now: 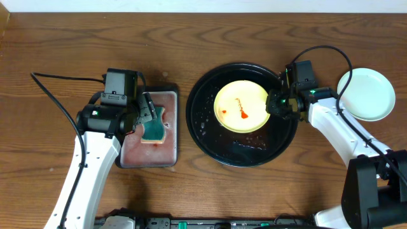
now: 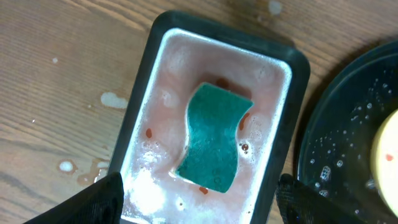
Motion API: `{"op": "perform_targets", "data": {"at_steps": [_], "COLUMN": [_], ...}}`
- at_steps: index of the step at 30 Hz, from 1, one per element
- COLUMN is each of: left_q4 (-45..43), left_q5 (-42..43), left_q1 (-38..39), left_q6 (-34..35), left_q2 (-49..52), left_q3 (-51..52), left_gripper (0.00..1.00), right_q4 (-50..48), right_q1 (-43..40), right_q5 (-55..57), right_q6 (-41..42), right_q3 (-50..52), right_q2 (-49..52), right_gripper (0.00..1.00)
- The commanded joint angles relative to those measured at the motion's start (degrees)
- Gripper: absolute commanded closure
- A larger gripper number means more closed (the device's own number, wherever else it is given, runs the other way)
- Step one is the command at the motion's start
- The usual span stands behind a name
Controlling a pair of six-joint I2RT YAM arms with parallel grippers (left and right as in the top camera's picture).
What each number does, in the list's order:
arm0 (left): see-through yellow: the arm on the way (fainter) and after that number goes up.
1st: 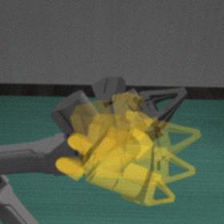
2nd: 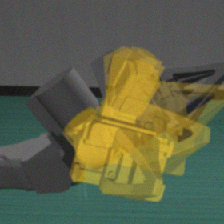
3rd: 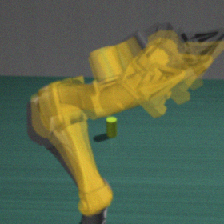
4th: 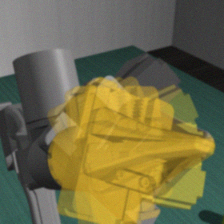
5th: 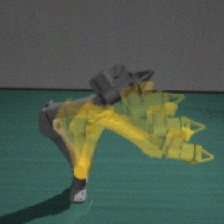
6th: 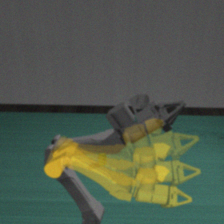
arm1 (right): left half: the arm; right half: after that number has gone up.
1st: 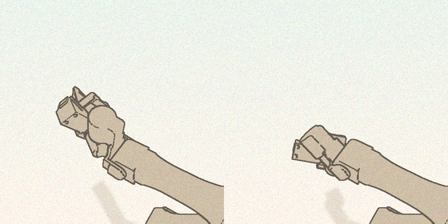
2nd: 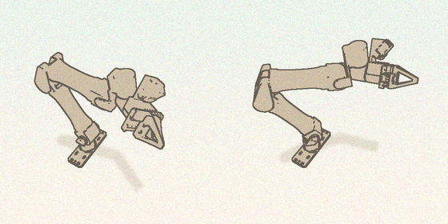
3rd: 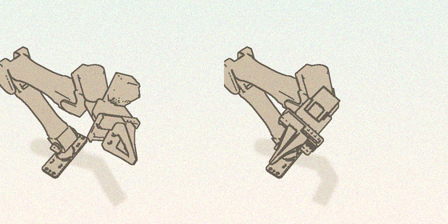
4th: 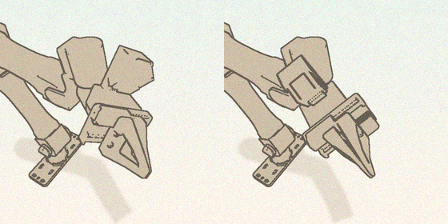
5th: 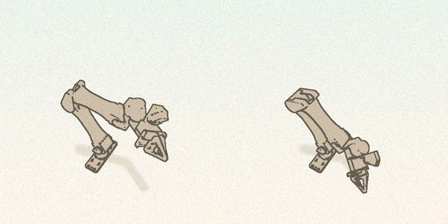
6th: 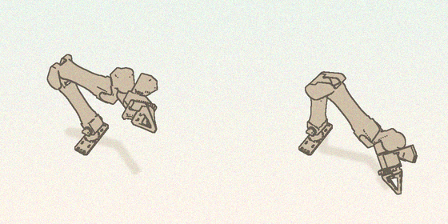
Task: Clean dirty plates on tray and stack at the side
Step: 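Slide the yellow plate onto the black tray center with the right gripper, then grasp the green sponge in the basin with the left gripper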
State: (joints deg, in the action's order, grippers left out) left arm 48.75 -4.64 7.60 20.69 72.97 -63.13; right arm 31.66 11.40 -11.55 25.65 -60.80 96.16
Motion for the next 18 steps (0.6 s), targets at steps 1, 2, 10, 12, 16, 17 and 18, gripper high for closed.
{"op": "perform_targets", "data": {"at_steps": [1,2,10,12,16,17,18], "left_q4": [0.7,0.7,-1.3,-2.9,-6.0,-6.6,-7.3], "left_q5": [-0.3,-0.3,-0.3,-0.3,1.1,2.6,3.6], "left_q1": [-0.3,-0.3,-0.3,-0.3,0.2,0.4,0.6], "left_q6": [-0.9,-0.9,-1.6,-1.6,-3.7,-4.7,-5.6], "left_q2": [0.0,0.0,4.6,6.2,9.2,9.5,9.8], "left_q3": [-0.1,0.0,7.0,8.8,10.4,10.6,10.8], "left_gripper": [0.21,0.21,0.21,0.21,0.21,0.21,0.21], "right_q4": [-0.2,-0.2,-0.2,-0.2,-0.2,-0.2,-0.2], "right_q1": [0.3,0.3,0.3,0.3,0.3,0.3,0.3], "right_q5": [-0.7,-0.7,-0.4,-0.3,-0.3,-0.3,-0.3], "right_q6": [0.4,0.4,-0.3,-0.5,-1.1,-1.1,-1.1], "right_q3": [-1.0,-1.0,-1.0,-1.0,-1.0,-1.0,-1.0], "right_q2": [0.3,0.3,0.3,0.3,0.3,0.3,0.3], "right_gripper": [0.79,0.78,0.72,0.71,0.71,0.70,0.70]}}
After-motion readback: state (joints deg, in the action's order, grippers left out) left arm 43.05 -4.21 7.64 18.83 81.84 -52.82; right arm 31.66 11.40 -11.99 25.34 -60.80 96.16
